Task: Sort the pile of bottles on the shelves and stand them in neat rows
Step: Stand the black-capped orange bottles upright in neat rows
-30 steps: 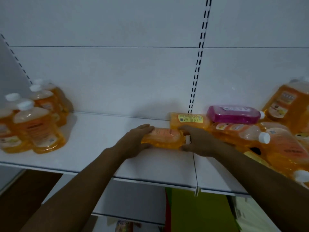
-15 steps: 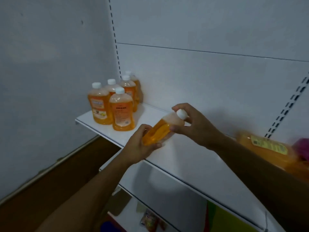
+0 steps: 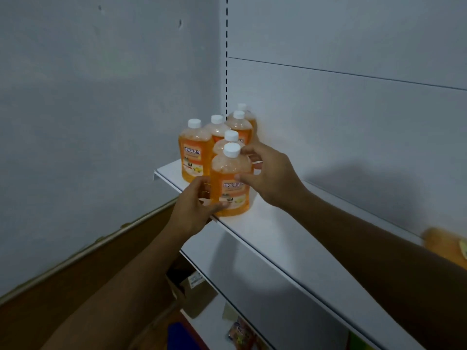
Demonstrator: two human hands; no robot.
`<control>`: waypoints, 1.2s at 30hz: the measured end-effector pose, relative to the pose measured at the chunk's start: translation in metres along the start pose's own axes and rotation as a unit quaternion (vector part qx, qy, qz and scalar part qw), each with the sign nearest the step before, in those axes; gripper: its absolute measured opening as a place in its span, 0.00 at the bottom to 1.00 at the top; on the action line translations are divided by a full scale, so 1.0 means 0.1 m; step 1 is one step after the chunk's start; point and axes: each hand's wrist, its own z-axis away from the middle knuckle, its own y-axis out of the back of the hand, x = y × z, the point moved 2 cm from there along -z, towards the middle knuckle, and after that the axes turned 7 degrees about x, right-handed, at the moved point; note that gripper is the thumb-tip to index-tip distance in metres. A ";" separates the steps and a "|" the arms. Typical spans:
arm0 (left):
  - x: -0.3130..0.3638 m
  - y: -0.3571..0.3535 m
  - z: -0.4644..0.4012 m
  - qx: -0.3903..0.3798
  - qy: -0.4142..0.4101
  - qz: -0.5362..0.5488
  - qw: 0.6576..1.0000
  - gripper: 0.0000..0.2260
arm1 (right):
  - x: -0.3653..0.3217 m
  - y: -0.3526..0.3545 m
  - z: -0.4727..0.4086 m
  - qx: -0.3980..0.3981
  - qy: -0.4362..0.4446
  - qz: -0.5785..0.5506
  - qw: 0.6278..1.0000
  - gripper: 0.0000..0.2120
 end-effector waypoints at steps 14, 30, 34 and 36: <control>-0.16 -0.18 -0.37 0.030 0.010 -0.099 0.995 0.17 | 0.28 -0.12 -0.24 0.035 0.014 0.047 0.998 0.22; -0.05 -0.28 -0.25 0.065 0.009 -0.202 0.977 0.17 | 0.38 -0.14 -0.21 0.055 0.001 0.074 0.996 0.21; 0.03 -0.28 -0.07 -0.017 0.007 -0.158 0.987 0.17 | 0.35 -0.14 -0.18 0.027 -0.008 0.128 0.991 0.24; 0.10 -0.28 0.03 -0.007 0.020 -0.155 0.988 0.18 | 0.35 -0.14 -0.16 -0.009 -0.029 0.126 0.992 0.29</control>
